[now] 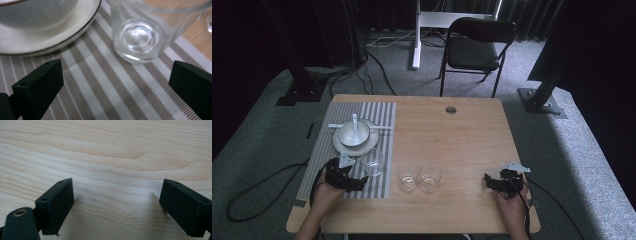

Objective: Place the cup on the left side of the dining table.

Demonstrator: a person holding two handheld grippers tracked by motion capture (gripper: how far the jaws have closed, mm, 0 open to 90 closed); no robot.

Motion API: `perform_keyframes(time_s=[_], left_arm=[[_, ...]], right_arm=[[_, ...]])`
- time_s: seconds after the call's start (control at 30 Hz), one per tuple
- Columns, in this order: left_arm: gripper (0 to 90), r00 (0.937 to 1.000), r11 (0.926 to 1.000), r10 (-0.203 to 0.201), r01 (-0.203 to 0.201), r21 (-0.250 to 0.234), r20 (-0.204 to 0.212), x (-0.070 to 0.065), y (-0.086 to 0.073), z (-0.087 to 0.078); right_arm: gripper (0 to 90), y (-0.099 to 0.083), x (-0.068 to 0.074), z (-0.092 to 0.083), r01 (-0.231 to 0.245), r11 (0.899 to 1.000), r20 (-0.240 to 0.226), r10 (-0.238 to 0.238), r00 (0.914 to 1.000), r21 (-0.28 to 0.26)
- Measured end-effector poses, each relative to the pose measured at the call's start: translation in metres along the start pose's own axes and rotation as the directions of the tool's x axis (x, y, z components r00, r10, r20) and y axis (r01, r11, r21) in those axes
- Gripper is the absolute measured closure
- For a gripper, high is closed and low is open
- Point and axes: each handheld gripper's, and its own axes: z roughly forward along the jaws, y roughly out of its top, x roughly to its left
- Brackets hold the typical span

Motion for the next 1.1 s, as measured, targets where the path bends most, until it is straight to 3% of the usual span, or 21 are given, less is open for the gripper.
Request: perform_keyframes(time_s=[0.33, 0.5, 0.6, 0.87, 1.1], left_arm=[[0.1, 0.9977, 0.9980, -0.061, 0.062, 0.017, -0.029, 0.011, -0.029, -0.003], [0.1, 0.9961, 0.9970, -0.072, 0.073, 0.024, -0.052, 0.014, -0.038, -0.005], [0.1, 0.9905, 0.9948, -0.099, 0.101, 0.014, -0.096, 0.018, -0.047, -0.009], [0.2, 0.9789, 0.9893, -0.144, 0.146, 0.000, -0.145, 0.027, -0.063, -0.016], [0.1, 0.9675, 0.9791, -0.203, 0.198, -0.049, -0.151, 0.030, -0.073, -0.028]], right_arm=[[11.8, 0.000, 0.000, 0.000, 0.000, 1.000, 0.000, 0.000, 1.0000, 0.000], [11.8, 0.000, 0.000, 0.000, 0.000, 1.000, 0.000, 0.000, 1.0000, 0.000], [11.8, 0.000, 0.000, 0.000, -0.001, 1.000, 0.000, 0.001, 1.0000, 0.000], [11.8, 0.000, 0.000, 0.000, -0.001, 1.000, 0.000, 0.001, 1.0000, 0.000], [11.8, 0.000, 0.000, 0.000, -0.001, 1.000, 0.000, 0.001, 1.0000, 0.000]])
